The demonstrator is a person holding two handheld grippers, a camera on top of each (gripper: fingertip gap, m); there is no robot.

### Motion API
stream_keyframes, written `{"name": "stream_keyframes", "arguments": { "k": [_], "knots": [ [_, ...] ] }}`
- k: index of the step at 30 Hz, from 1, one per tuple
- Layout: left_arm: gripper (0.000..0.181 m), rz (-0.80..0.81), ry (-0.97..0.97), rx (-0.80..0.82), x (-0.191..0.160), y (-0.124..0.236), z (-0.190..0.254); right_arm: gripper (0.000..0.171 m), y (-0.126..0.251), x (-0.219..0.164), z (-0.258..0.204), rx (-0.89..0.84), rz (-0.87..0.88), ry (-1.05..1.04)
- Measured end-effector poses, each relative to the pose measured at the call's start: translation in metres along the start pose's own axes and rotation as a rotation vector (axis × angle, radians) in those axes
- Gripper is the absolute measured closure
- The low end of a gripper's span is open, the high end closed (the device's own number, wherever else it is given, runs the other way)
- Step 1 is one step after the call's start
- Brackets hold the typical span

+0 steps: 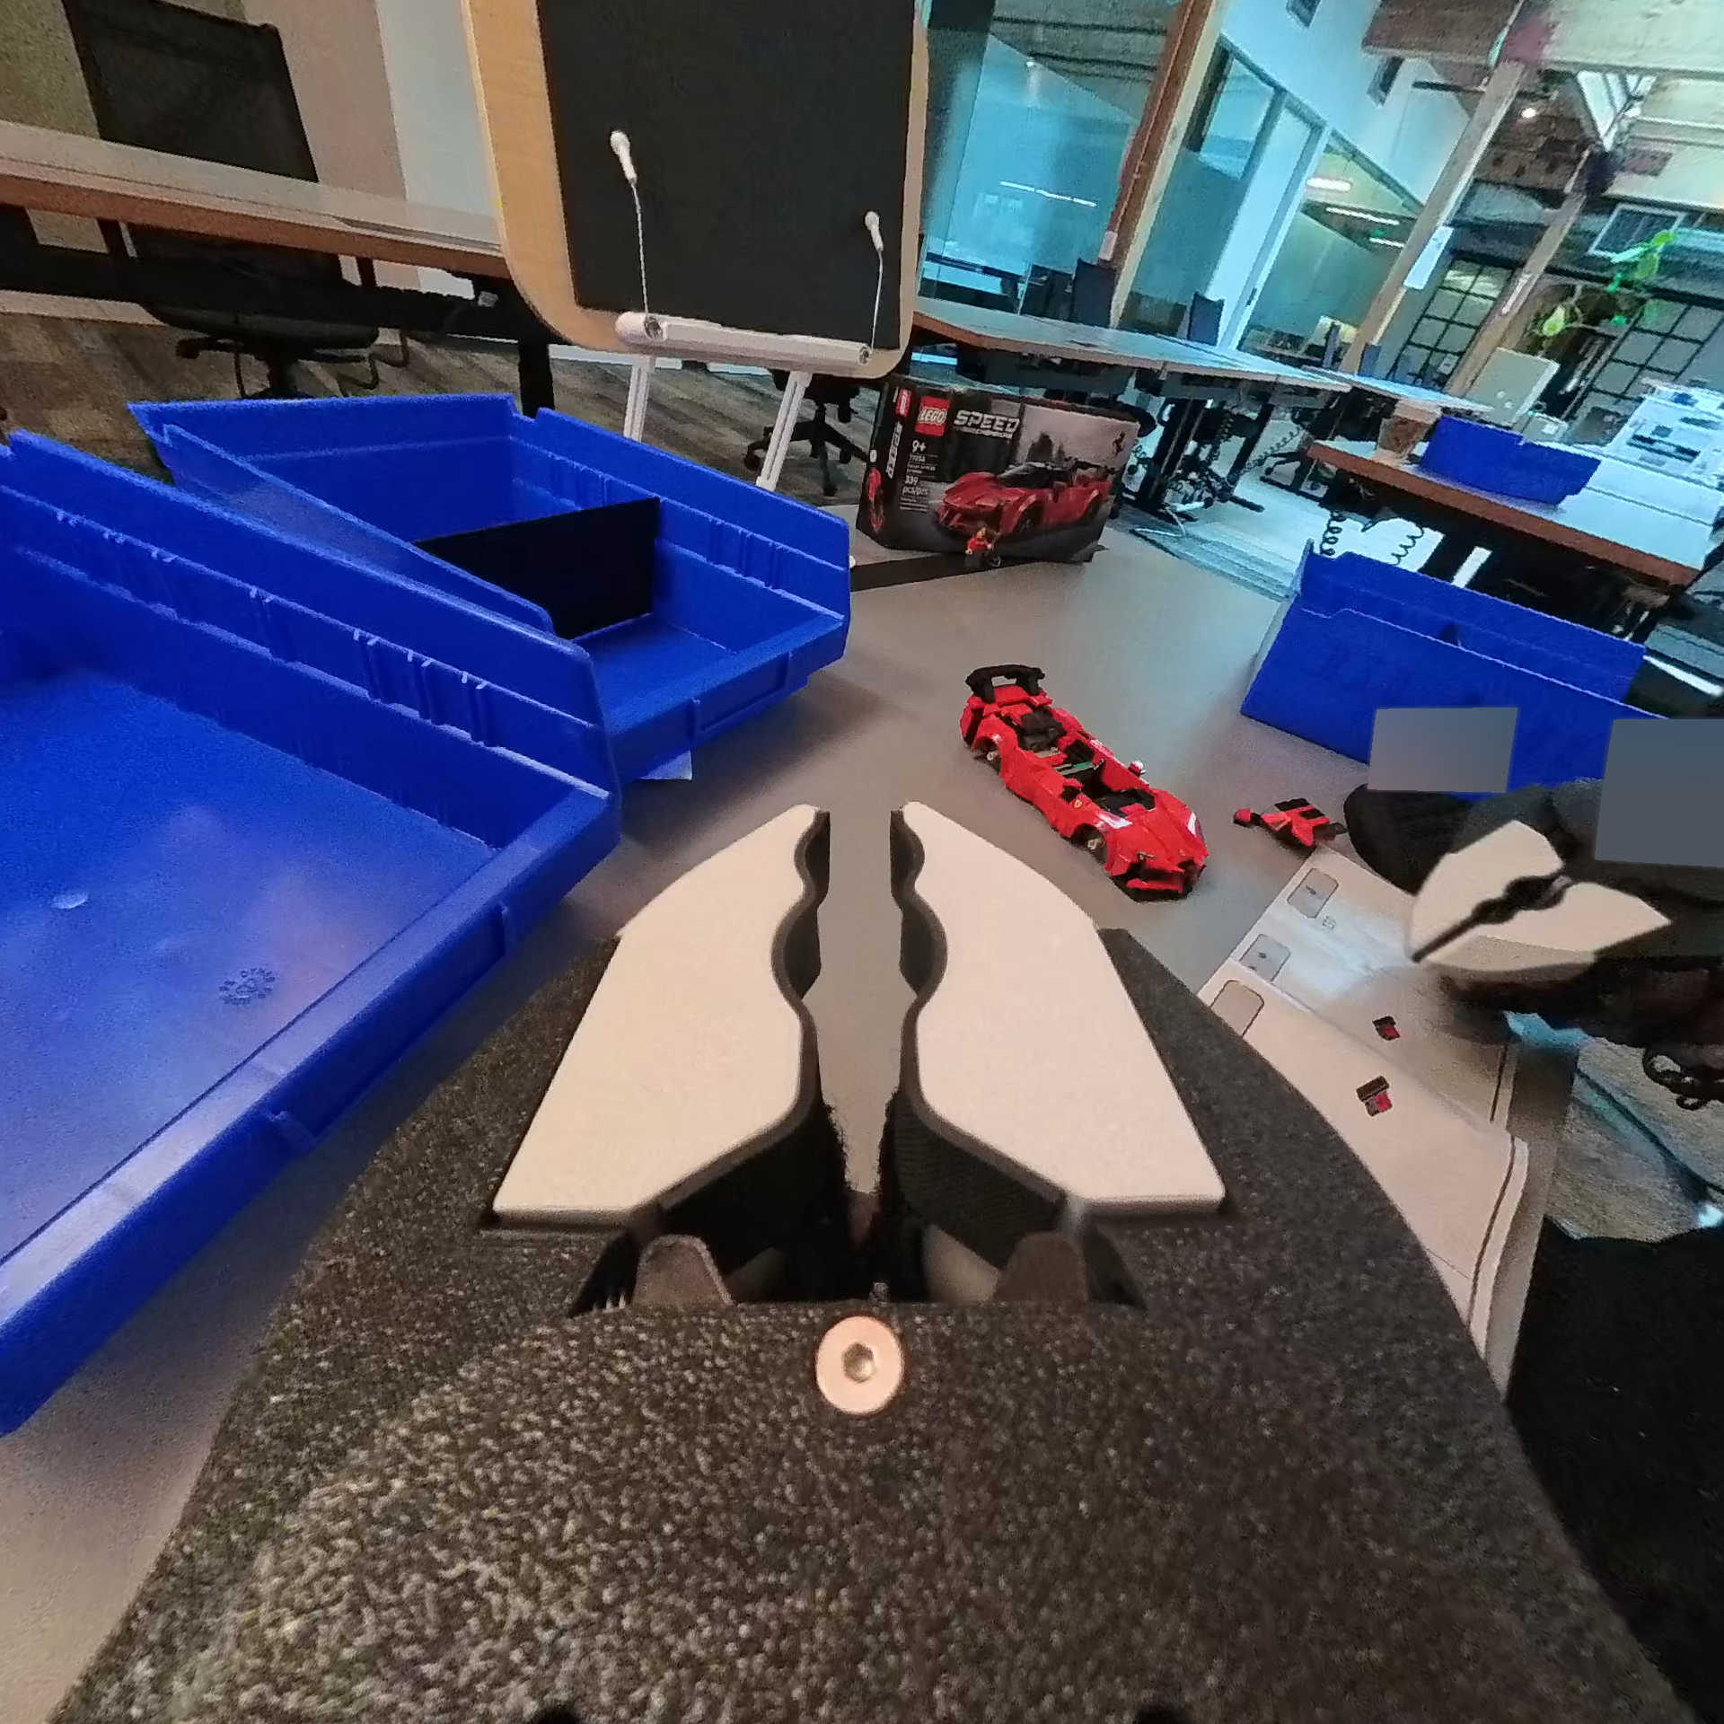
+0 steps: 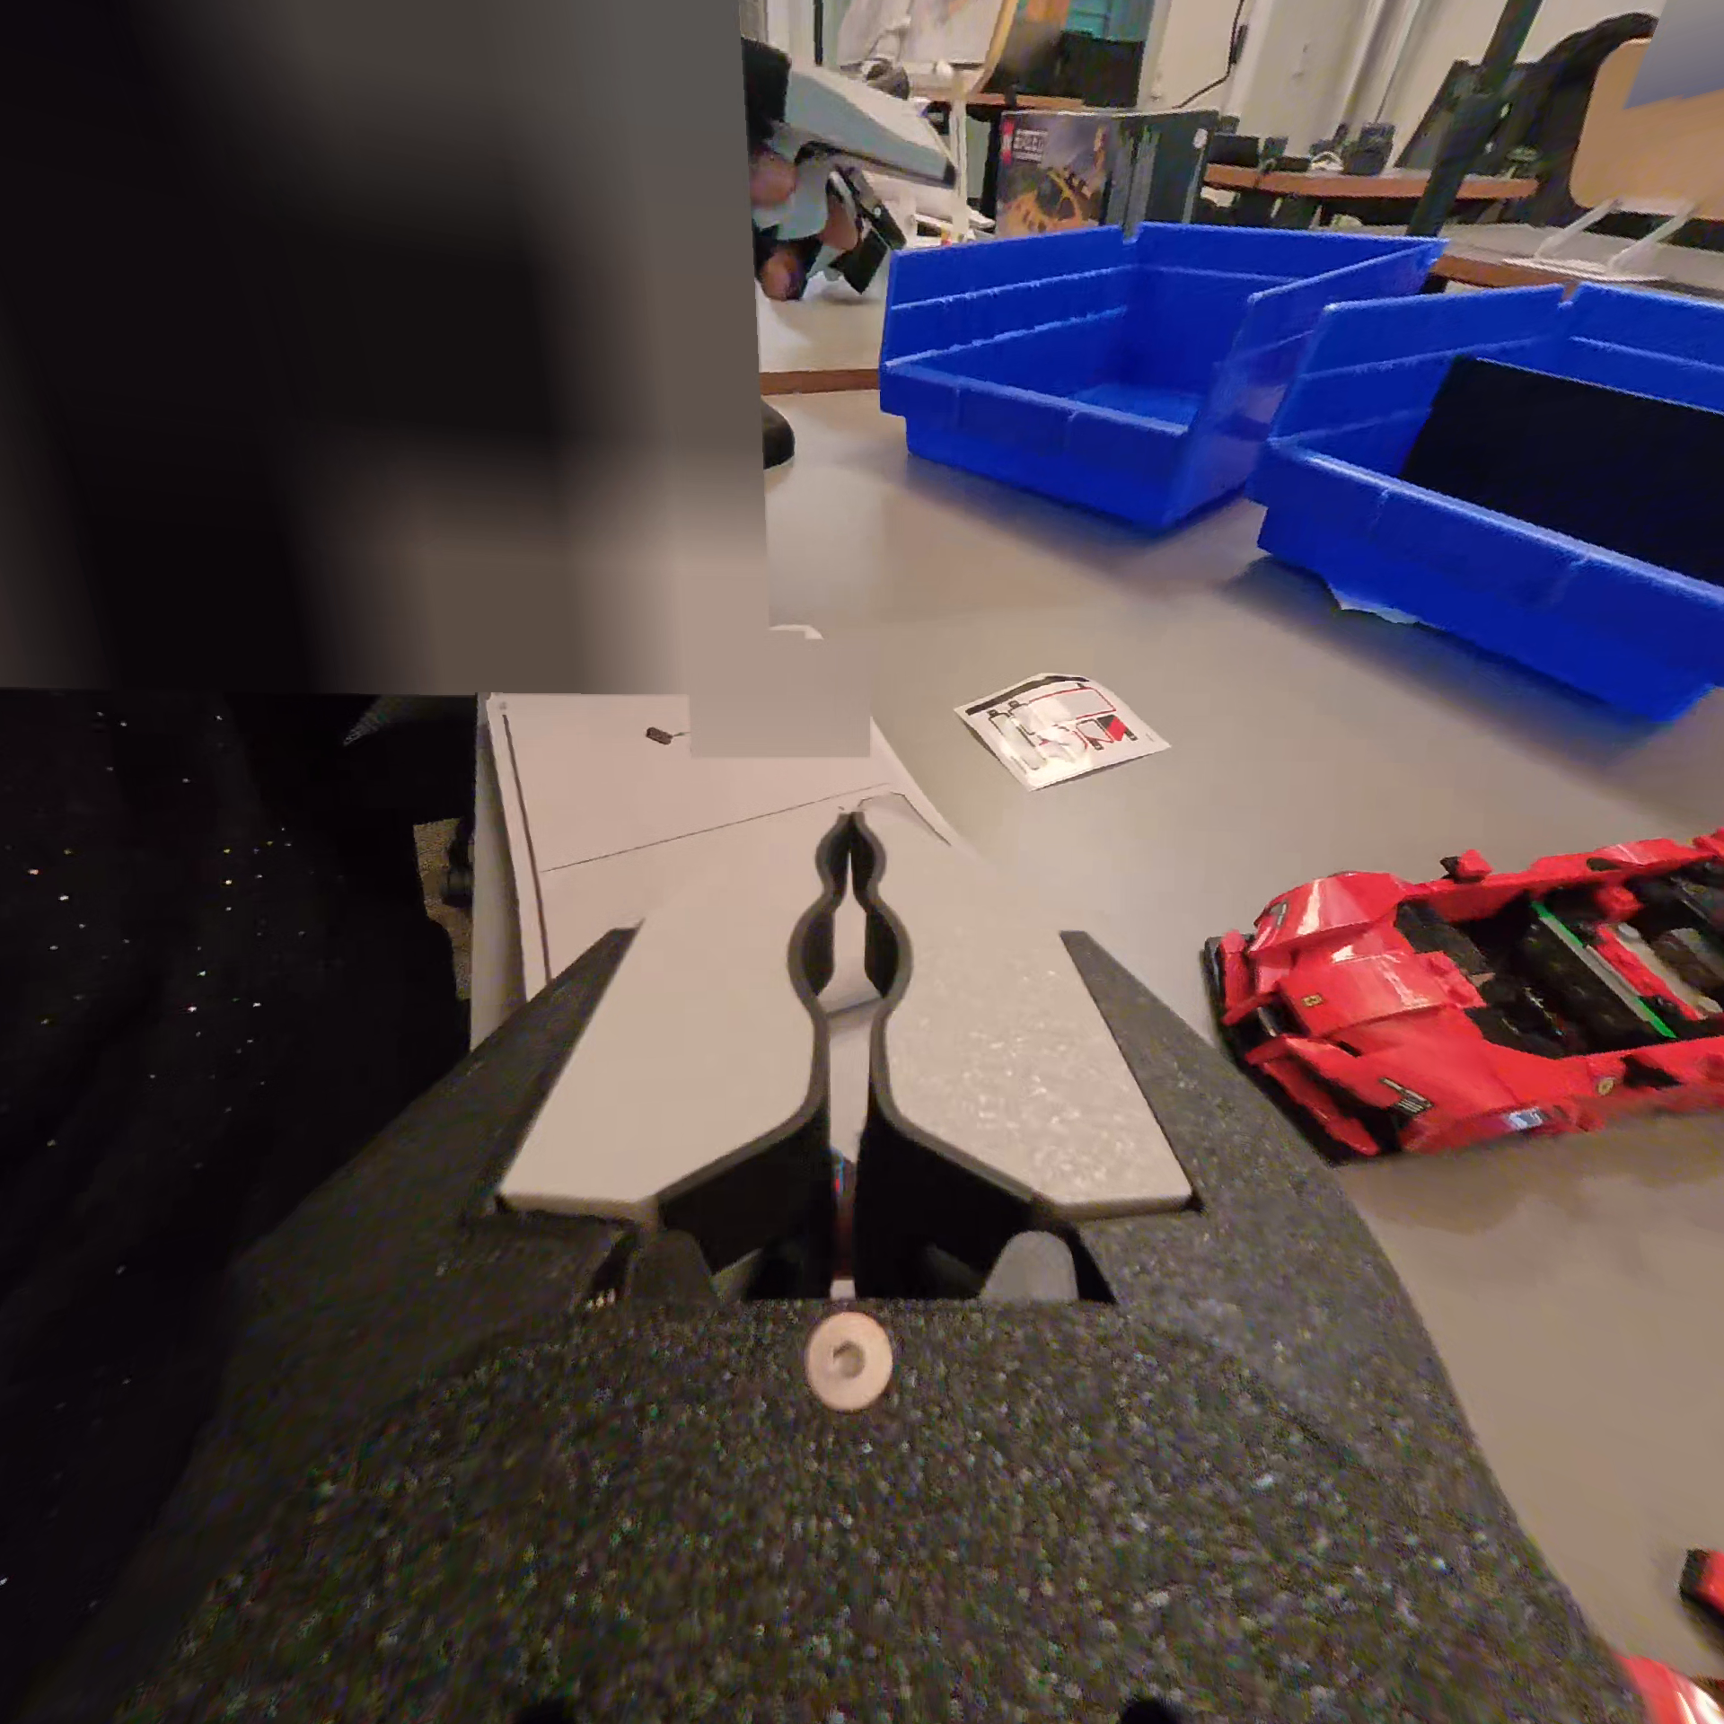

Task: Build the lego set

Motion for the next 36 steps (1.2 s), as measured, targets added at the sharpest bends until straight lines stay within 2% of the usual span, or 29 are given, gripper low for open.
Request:
{"name": "stream_keyframes", "arguments": {
  "k": [4, 7, 9, 12, 14, 16, 18, 19, 21, 23, 24, 25, 28, 29, 30, 31, 34, 36],
  "knots": [
    [0.169, -0.009, -0.006, 0.001, 0.0, -0.001, 0.001, 0.171, -0.002, 0.0, -0.002, -0.021, 0.009, 0.024],
    [0.169, -0.01, -0.004, 0.0, 0.0, -0.001, 0.001, 0.153, -0.003, 0.001, 0.0, -0.052, 0.019, 0.018],
    [0.169, -0.009, -0.007, 0.001, 0.0, -0.001, 0.001, 0.171, -0.004, 0.001, -0.001, -0.022, 0.024, 0.022],
    [0.168, -0.008, -0.01, 0.002, 0.0, -0.001, 0.002, 0.17, -0.007, 0.0, -0.002, -0.023, -0.001, 0.028],
    [0.168, -0.008, -0.01, 0.003, 0.0, -0.001, 0.002, 0.156, -0.009, 0.0, -0.001, -0.041, -0.007, 0.035],
    [0.168, -0.01, -0.009, 0.0, -0.001, -0.002, 0.001, 0.171, -0.008, 0.001, -0.002, -0.011, 0.005, 0.036],
    [0.168, -0.018, -0.005, 0.0, -0.001, -0.003, 0.001, 0.171, -0.006, 0.002, -0.001, -0.016, 0.027, 0.022],
    [0.168, -0.019, -0.007, 0.002, -0.001, -0.003, 0.001, 0.169, -0.004, 0.003, 0.001, -0.026, 0.053, 0.014],
    [0.168, -0.024, -0.01, 0.007, -0.001, -0.005, 0.002, 0.149, 0.005, 0.009, 0.004, -0.064, 0.15, -0.004],
    [0.168, -0.039, -0.02, 0.011, -0.002, -0.007, 0.004, 0.148, 0.024, 0.025, 0.006, -0.125, 0.245, -0.004],
    [0.168, -0.047, -0.03, 0.016, -0.002, -0.008, 0.005, 0.171, 0.038, 0.035, 0.007, -0.13, 0.264, 0.036],
    [0.169, -0.049, -0.042, 0.024, -0.001, -0.009, 0.006, 0.171, 0.054, 0.046, 0.008, -0.152, 0.26, 0.076],
    [0.17, -0.02, -0.067, 0.003, 0.003, -0.012, 0.014, 0.17, 0.108, 0.068, 0.02, -0.269, 0.121, 0.126],
    [0.171, -0.013, -0.067, -0.021, 0.004, -0.014, 0.017, 0.159, 0.129, 0.071, 0.023, -0.307, 0.074, 0.12],
    [0.171, -0.013, -0.063, -0.04, 0.004, -0.016, 0.02, 0.159, 0.151, 0.072, 0.026, -0.343, 0.018, 0.108],
    [0.171, -0.021, -0.058, -0.052, 0.003, -0.019, 0.021, 0.171, 0.173, 0.07, 0.029, -0.374, -0.049, 0.106],
    [0.17, -0.054, -0.046, -0.073, -0.001, -0.03, 0.026, 0.17, 0.235, 0.053, 0.037, -0.507, -0.251, 0.069],
    [0.17, -0.076, -0.045, -0.098, -0.003, -0.04, 0.033, 0.149, 0.274, 0.037, 0.041, -0.59, -0.368, -0.007]
  ]
}}
Point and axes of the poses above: each gripper's, where its closed fingertips meet, y back along the fingers, x out of its top, z = x × y across the jaws, the point moved 7 cm from there along y, back along the fingers
